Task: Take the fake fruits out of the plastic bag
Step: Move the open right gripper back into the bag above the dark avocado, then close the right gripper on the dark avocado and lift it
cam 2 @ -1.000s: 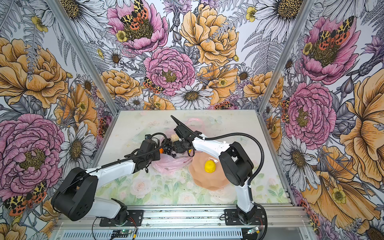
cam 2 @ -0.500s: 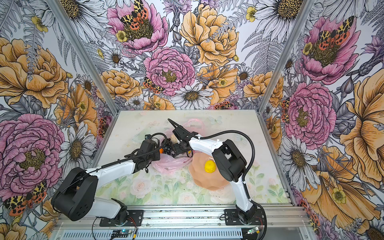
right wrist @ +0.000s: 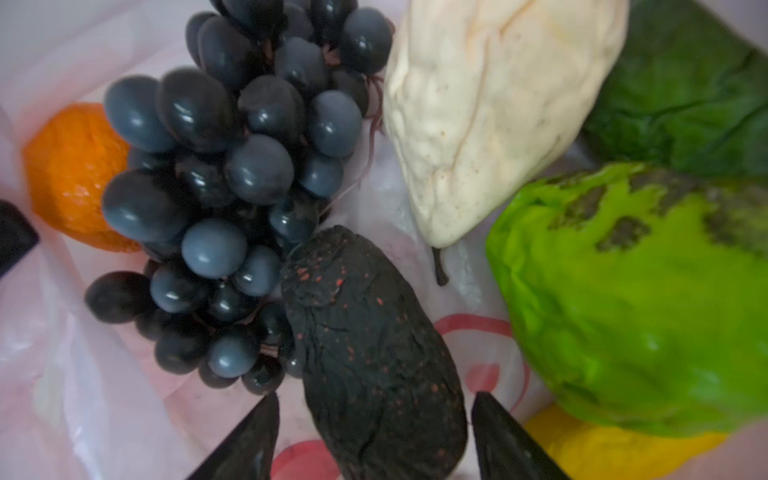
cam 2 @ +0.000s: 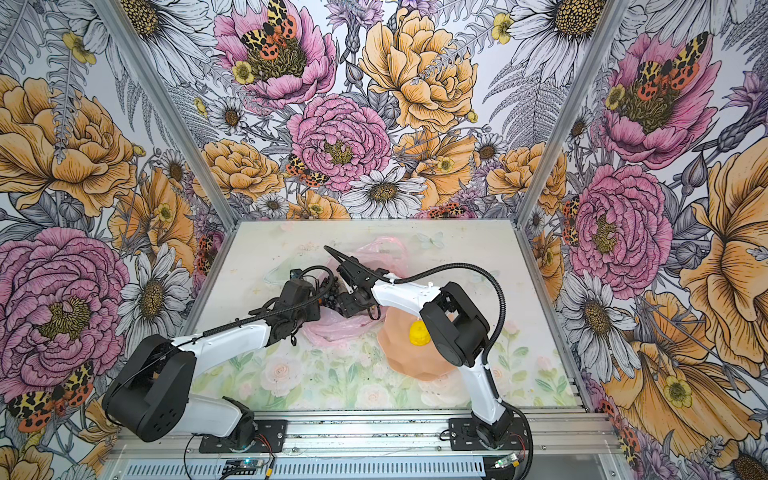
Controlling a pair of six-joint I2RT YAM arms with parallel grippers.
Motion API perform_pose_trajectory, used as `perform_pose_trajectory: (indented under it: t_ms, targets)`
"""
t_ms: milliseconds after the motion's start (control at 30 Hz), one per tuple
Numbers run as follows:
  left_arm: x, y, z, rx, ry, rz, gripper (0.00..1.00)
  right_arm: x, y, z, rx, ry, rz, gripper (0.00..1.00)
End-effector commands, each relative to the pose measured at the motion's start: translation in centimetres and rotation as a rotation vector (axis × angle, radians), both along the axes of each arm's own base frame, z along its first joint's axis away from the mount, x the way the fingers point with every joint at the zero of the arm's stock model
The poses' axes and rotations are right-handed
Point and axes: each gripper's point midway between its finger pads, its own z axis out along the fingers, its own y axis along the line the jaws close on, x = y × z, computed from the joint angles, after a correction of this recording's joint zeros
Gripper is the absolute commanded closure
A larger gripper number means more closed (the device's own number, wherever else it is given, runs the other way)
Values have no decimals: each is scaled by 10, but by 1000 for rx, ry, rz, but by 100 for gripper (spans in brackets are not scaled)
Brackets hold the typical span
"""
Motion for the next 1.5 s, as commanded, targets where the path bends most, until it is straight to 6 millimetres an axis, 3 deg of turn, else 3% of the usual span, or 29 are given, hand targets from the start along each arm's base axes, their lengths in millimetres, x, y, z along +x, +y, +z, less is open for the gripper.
perform_pose_trajectory:
  t_ms: [0, 267, 833, 1000, 1233, 1367, 1467]
  targets:
    - [6, -1, 8, 25, -23, 2, 71, 17, 0, -6, -58, -63, 6, 24]
    - [6, 0, 9, 31, -27, 5, 71, 23, 13, -7, -33, -58, 24, 30]
    - [6, -1, 9, 33, -26, 3, 71, 7, 7, 42, 46, -88, 15, 43]
    - [7, -3, 10, 33, -29, -2, 71, 7, 6, 27, 16, -74, 17, 45]
    - [5, -1, 12, 40, -34, 1, 71, 11, 9, -1, -15, -38, 14, 41]
    - [5, 0, 11, 41, -33, 3, 71, 10, 15, -5, 0, -17, 22, 47]
    - [5, 0, 10, 44, -30, 3, 71, 10, 14, 5, 13, -30, 19, 58]
